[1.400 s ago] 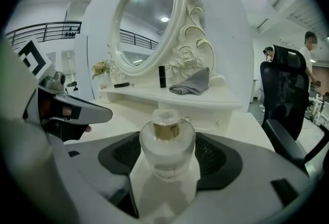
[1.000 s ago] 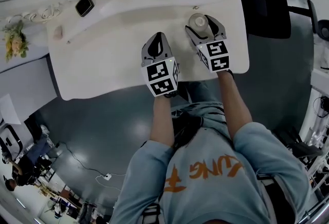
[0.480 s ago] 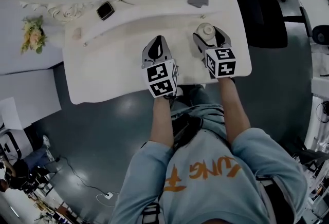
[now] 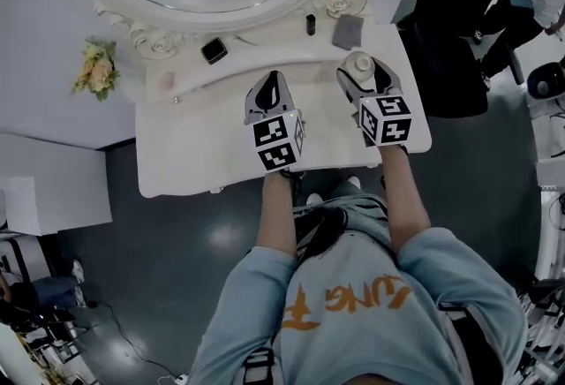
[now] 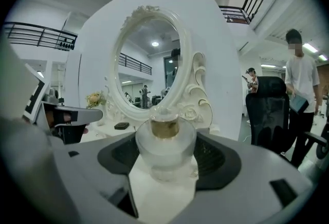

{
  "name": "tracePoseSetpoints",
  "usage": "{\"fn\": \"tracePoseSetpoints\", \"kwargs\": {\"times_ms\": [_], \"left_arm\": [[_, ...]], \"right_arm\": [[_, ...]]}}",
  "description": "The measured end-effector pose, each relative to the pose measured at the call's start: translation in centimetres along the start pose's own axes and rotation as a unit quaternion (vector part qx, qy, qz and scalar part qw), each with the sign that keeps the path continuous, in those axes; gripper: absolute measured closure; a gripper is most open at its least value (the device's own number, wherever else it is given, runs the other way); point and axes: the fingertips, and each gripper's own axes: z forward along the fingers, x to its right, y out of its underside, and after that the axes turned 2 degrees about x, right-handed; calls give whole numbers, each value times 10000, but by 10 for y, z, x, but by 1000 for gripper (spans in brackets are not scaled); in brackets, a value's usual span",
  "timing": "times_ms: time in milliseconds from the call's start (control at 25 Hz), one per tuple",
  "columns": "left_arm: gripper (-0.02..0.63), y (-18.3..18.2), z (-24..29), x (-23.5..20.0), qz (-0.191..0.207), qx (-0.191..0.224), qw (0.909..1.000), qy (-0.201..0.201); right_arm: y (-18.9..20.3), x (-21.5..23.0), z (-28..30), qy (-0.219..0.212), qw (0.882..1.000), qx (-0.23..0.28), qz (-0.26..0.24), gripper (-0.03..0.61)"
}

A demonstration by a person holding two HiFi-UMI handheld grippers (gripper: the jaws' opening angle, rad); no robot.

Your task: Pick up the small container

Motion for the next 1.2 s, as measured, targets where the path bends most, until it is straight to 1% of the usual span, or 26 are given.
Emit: {"fn": "tracePoseSetpoints", "kwargs": {"times_ms": [160, 360, 720, 920, 1200], "left_arm": [[592, -24, -1, -4, 89, 286, 9995, 37], [592, -39, -10, -6, 152, 431, 9989, 80], [592, -42, -19, -10, 105, 491, 9987, 62], [592, -43, -18, -12, 33, 538, 9985, 73], [592, -42, -15, -21, -15, 590, 9983, 15]], "right_arm": [[-30, -4, -2, -27, 9995, 290, -86, 255], [-47, -13, -12, -37, 9988, 438, -195, 255], [-50, -20, -20, -53, 9984, 439, -340, 255], [-56, -23, -20, -68, 9978, 471, -456, 255], [-54, -22, -13, -32, 9978, 403, -526, 255]]}}
